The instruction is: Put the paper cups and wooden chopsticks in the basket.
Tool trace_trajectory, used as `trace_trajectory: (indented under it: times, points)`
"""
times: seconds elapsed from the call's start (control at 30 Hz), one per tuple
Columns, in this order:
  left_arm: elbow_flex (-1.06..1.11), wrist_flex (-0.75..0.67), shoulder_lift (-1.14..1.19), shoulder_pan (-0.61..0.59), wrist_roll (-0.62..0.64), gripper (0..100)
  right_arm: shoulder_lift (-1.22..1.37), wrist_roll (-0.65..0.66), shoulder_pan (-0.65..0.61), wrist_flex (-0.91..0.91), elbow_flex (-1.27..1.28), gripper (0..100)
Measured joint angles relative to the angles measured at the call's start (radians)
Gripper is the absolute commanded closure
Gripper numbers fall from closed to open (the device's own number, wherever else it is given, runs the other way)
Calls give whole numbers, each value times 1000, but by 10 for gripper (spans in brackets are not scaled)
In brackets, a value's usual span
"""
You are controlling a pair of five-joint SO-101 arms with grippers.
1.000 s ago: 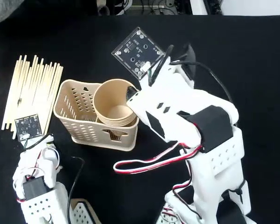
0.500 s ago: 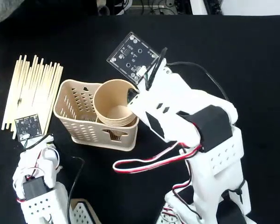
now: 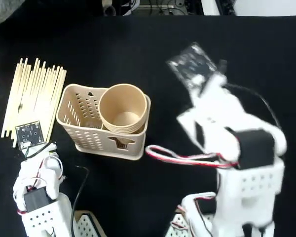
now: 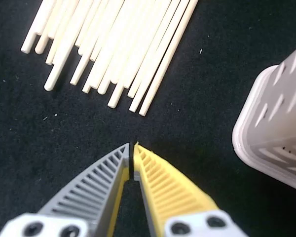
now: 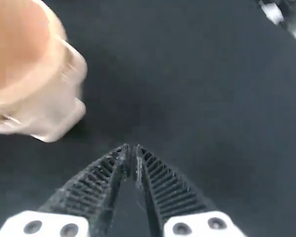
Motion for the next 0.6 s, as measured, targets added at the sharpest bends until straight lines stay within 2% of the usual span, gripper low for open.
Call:
trace_trajectory:
  times: [0.13,0.27,0.43,0.6]
  points:
    - [0,0,0,0,0,969,-221,72,210,-173,327,973]
    - [0,0,0,0,0,967,-466,78,327,-417,733,977]
    - [0,21,0,0,-21,967,-689,37,359,-565,1138,977]
    - [0,52,0,0,-206,967,-718,-91,353,-647,1307,977]
